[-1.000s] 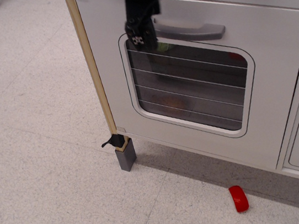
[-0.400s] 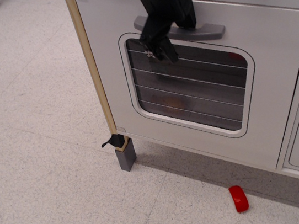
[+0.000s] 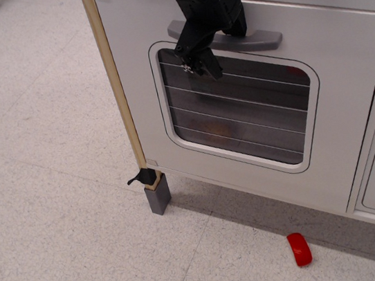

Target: Open oven

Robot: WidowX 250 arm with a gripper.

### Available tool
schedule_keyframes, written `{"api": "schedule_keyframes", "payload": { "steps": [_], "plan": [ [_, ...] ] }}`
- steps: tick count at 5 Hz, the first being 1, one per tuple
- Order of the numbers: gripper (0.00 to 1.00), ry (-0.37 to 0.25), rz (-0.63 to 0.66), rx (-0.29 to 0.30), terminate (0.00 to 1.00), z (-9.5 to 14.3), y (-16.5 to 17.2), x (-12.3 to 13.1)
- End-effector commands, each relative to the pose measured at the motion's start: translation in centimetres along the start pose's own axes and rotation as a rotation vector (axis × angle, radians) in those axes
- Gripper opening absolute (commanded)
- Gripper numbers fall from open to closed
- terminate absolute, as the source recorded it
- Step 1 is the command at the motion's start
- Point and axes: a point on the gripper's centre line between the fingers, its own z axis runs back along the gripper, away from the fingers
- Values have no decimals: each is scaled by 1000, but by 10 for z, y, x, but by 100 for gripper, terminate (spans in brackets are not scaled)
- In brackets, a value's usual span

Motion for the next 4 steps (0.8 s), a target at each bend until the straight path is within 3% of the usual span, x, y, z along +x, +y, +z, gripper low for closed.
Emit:
{"api": "schedule_keyframes", "payload": {
  "steps": [1, 3, 4],
  "plan": [
    [100, 47, 17, -21, 0, 8, -28, -9],
    [100, 49, -30, -74, 0, 31, -69, -24],
    [100, 45, -15, -83, 0, 49, -71, -18]
  ]
}}
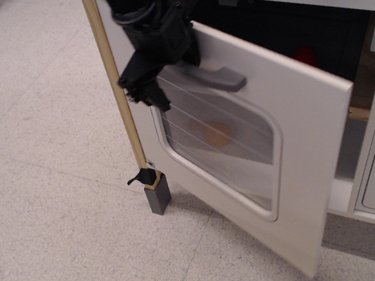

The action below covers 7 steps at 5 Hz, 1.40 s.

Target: Open oven

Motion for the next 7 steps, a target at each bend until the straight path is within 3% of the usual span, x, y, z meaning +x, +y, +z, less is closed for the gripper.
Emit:
{"api": "schedule_keyframes", "payload": {
  "steps": [1, 2, 3, 4, 5, 6, 7],
  "plan": [
    [100, -5, 121, 8, 0, 66, 5, 29],
    [100, -39, 116, -2, 0, 92, 17, 53],
    [100, -70, 125, 15, 0, 103, 35, 80],
    [100, -91, 124, -38, 0, 85, 53, 103],
    [100, -51, 121, -89, 0, 57, 56, 114],
    [100, -28, 113, -141, 0, 37, 45, 112],
    [100, -2, 91, -157, 0, 28, 23, 103]
  ]
}}
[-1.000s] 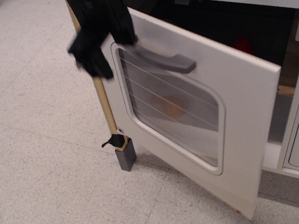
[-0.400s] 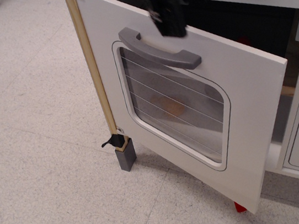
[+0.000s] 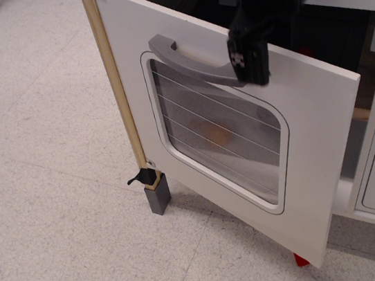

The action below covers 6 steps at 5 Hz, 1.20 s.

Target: Open oven

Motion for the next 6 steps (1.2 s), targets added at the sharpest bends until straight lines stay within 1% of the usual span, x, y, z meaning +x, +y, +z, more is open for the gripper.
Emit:
{"api": "schedule_keyframes", "payload": {
  "steps": [1, 2, 4, 5, 6],
  "plan": [
    [100, 17, -63, -27, 0, -1, -49, -20],
    [100, 40, -112, -17, 0, -3, -76, -48],
    [100, 59, -164, 2, 0, 23, -114, -112],
    [100, 65, -161, -8, 0, 34, -121, -133],
    [100, 47, -137, 14, 0, 47, -115, -128]
  ]
}}
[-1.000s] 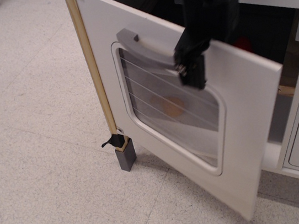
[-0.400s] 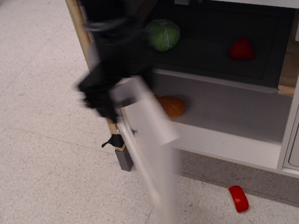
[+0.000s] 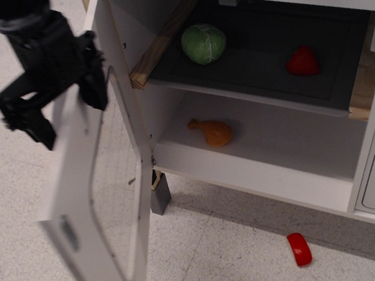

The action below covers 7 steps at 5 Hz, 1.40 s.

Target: Open oven

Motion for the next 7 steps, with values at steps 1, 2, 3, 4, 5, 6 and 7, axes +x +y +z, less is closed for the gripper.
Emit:
{"api": "schedule_keyframes", "payload": {
  "steps": [1, 2, 3, 4, 5, 6, 7],
  "plan": [
    [100, 35, 144, 116, 0, 61, 21, 22],
    [100, 11, 371, 199, 0, 70, 39, 48],
    [100, -11, 578, 134, 0, 48, 54, 60],
    [100, 13, 644, 111, 0, 15, 51, 51],
    [100, 56, 661, 73, 0, -16, 40, 34],
    [100, 66, 634, 81, 0, -31, 26, 14],
    [100, 103, 624, 81, 0, -36, 15, 3]
  ]
}}
